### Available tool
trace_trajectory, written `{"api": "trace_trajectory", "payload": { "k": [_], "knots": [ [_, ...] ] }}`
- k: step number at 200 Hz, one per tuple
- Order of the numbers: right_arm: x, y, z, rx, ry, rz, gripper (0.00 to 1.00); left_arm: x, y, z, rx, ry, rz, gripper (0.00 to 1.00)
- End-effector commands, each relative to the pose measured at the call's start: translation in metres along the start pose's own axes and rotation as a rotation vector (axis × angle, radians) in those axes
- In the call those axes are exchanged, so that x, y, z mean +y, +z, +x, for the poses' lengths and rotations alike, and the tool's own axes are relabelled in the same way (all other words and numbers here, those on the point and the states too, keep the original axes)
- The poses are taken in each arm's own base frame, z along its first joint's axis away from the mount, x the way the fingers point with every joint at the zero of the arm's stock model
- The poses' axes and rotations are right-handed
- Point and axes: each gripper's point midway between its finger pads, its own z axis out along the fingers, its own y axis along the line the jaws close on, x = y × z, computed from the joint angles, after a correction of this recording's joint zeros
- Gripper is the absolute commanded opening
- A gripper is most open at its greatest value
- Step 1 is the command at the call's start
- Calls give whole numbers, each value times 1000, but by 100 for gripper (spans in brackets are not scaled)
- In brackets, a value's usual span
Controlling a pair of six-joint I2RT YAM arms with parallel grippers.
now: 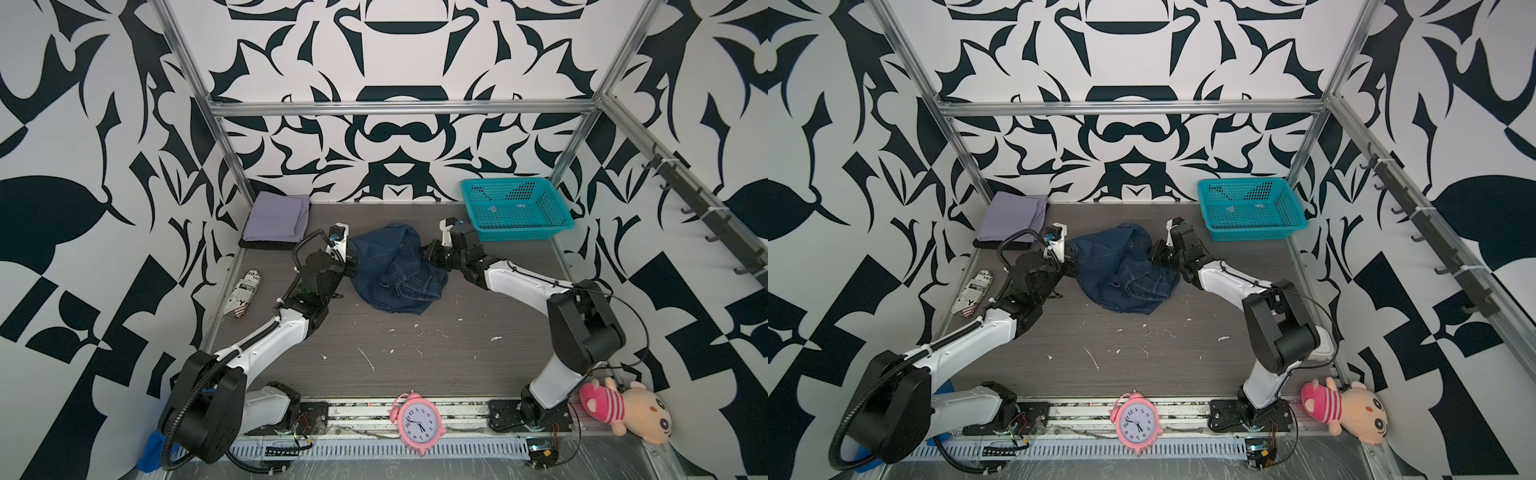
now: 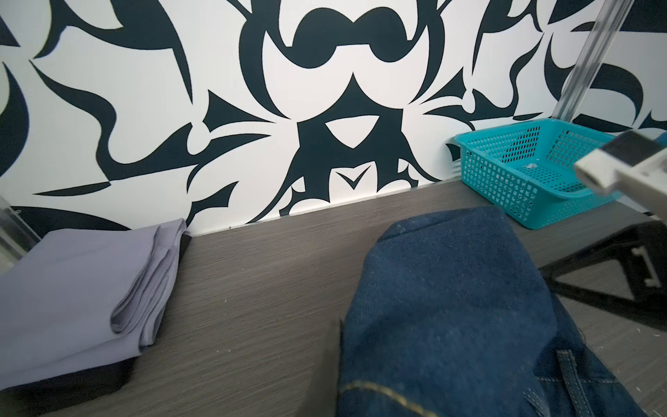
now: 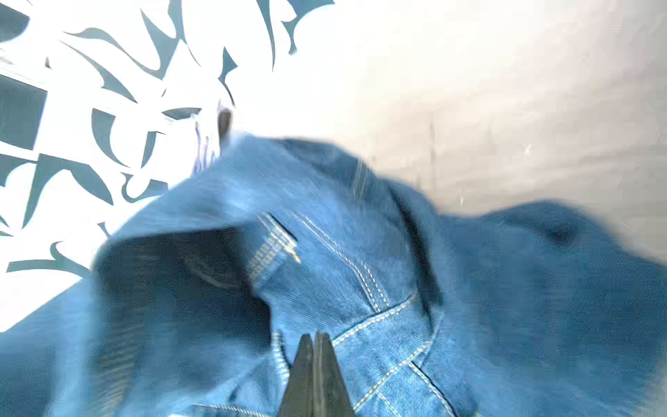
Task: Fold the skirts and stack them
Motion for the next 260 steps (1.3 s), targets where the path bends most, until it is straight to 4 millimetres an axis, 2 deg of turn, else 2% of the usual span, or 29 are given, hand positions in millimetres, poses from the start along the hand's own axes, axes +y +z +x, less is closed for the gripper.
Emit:
{"api": "trace_trajectory", "payload": {
  "k": [1,22,49,82,114,136,172,187,219,260],
  "knots": [
    [-1,-1,4,28,-15,24,19,8,-4,-12,-43,-28,-28,0],
    [-14,15,30,108,57,21,36,8,-2,-5,-30,-36,-30,0],
    [-19,34,47,143,129,-38,51,6,3,-3,-22,-44,-20,0],
    [-7,55,61,200,160,-93,57,5,6,-3,-12,-29,-17,0],
    [-3,62,62,196,157,-88,59,5,7,0,-6,-28,-17,0],
    [-1,67,59,180,173,-116,52,5,8,2,0,-32,-15,0],
    [8,70,45,123,168,-150,20,5,6,0,-5,-34,-15,0],
    [12,69,37,98,156,-162,13,5,5,-1,-7,-32,-16,0],
    [13,62,22,55,146,-163,5,7,1,-1,-6,-28,-25,0],
    [5,40,4,-5,111,-132,4,11,-4,-1,-13,-25,-44,0]
  ]
}}
